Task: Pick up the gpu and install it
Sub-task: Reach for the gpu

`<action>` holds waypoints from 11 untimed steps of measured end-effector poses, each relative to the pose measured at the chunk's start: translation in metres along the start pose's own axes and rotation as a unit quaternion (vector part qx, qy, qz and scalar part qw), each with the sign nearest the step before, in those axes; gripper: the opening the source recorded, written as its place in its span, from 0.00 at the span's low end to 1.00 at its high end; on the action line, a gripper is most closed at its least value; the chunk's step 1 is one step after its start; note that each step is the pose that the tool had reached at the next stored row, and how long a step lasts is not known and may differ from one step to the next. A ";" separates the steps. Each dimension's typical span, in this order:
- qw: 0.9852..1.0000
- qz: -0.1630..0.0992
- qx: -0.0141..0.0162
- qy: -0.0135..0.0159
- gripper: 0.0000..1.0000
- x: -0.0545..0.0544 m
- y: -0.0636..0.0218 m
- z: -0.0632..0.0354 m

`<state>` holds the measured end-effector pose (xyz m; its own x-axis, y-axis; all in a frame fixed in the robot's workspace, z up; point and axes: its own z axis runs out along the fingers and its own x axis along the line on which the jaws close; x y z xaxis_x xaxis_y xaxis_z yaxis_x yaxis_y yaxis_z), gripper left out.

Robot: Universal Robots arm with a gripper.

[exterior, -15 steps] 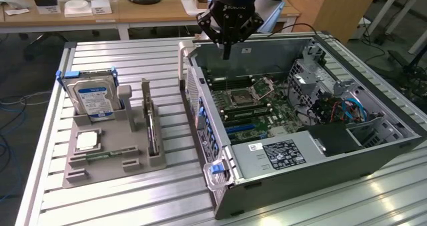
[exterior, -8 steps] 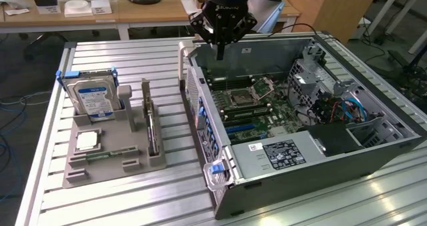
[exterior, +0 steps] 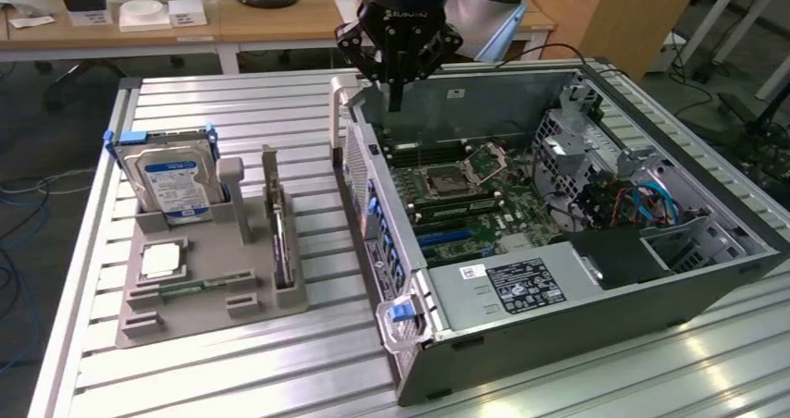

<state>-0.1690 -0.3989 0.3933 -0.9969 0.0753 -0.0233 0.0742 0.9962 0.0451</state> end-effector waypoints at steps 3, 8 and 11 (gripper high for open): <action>1.000 0.000 0.000 0.000 0.11 0.005 -0.0004 -0.0001; 1.000 0.000 0.000 0.000 0.11 0.013 -0.0009 -0.0003; 1.000 0.000 0.000 0.000 0.11 0.018 -0.0013 -0.0004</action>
<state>-0.1865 -0.3988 0.3932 -0.9969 0.0752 -0.0233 0.0741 0.9962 0.0451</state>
